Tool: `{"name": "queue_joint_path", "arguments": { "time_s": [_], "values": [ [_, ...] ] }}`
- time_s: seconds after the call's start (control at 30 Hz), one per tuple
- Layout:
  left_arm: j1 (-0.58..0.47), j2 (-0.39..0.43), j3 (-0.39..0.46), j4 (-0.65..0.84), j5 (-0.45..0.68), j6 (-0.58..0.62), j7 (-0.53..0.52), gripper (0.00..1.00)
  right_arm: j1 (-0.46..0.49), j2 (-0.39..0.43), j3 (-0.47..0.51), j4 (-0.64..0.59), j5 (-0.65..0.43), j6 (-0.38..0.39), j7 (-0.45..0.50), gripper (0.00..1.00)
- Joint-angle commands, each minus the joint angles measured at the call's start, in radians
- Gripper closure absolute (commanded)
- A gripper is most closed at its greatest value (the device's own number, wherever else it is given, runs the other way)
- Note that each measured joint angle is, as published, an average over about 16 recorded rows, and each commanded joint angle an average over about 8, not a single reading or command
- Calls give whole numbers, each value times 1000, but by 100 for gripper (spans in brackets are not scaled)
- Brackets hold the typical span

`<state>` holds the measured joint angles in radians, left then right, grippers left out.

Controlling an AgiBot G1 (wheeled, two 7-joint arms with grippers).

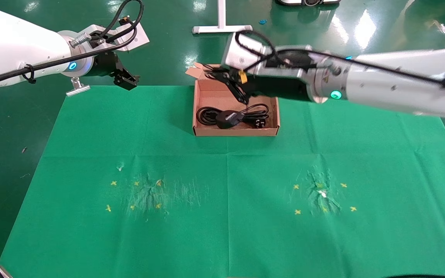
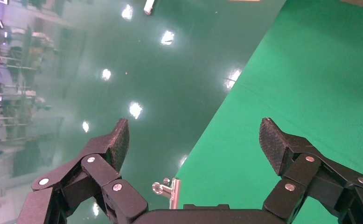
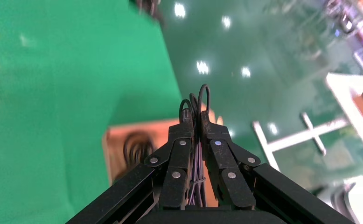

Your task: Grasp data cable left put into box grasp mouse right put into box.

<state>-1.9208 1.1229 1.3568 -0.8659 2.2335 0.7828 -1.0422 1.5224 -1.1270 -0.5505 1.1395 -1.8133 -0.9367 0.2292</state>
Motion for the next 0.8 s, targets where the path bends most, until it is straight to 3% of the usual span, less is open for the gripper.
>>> {"name": "queue_joint_path", "arguments": {
  "time_s": [0.03, 0.1, 0.13, 0.33, 0.37, 0.4, 0.8],
  "values": [
    [1, -3, 1, -9, 7, 3, -10, 0, -17, -7, -16, 5, -49, 25, 26, 100],
    [2, -4, 1, -14, 11, 4, -15, 0, -32, -10, -21, 9, -84, 56, 32, 95],
    [2, -5, 1, -16, 13, 5, -17, 0, -42, -11, -23, 12, -101, 74, 33, 86],
    [2, -9, 2, -25, 20, 7, -22, 0, -88, -17, -32, 18, -163, 141, 33, 11],
    [2, -10, 2, -26, 21, 7, -22, 0, -93, -18, -33, 18, -169, 148, 33, 3],
    [2, -10, 2, -26, 21, 7, -22, 0, -94, -17, -33, 18, -171, 150, 33, 0],
    [3, -8, 2, -22, 18, 7, -22, 0, -75, -14, -29, 16, -147, 126, 34, 0]
  ]
}}
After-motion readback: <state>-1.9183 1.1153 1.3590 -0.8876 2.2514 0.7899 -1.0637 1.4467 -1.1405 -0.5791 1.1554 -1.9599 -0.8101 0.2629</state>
